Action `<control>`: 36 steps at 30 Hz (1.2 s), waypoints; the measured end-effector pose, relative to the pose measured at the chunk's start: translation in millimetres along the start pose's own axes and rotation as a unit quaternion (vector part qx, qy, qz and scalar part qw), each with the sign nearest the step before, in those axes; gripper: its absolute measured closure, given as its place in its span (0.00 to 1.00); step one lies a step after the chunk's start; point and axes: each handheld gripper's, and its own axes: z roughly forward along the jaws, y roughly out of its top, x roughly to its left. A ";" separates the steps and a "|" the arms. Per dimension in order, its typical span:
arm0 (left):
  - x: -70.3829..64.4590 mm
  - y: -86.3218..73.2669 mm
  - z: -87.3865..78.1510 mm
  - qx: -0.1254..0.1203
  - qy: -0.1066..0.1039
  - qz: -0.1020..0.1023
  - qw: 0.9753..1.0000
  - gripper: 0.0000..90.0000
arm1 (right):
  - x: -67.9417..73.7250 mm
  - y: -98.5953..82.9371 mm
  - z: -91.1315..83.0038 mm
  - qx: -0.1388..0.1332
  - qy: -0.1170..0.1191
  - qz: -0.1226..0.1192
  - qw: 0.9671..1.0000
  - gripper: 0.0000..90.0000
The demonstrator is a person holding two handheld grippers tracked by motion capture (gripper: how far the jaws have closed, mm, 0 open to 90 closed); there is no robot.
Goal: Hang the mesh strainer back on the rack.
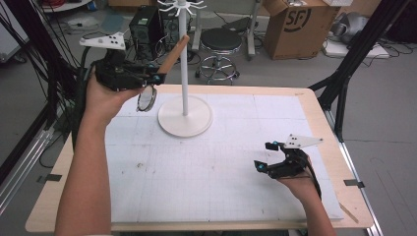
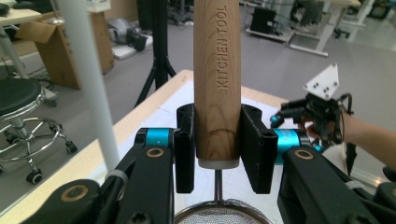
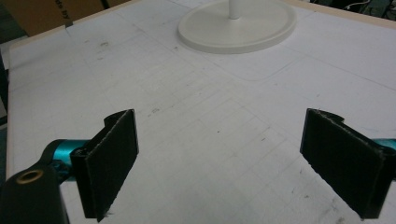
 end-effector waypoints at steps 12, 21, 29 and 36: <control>16.5 17.9 -6.9 -0.019 0.017 -0.001 1.000 0.76 | -0.9 -0.3 -0.8 -0.002 0.003 0.004 1.000 0.12; 23.2 26.3 -5.0 -0.027 0.036 -0.002 0.999 0.76 | -0.7 -0.1 -0.4 -0.001 0.003 0.002 1.000 0.12; 24.9 26.9 -1.3 -0.025 0.047 -0.007 0.999 0.76 | -0.5 -0.2 0.0 0.001 0.003 0.001 1.000 0.12; 28.0 28.4 2.1 -0.018 0.066 -0.011 0.998 0.76 | -1.1 -0.4 -0.7 0.000 0.004 0.003 1.000 0.12</control>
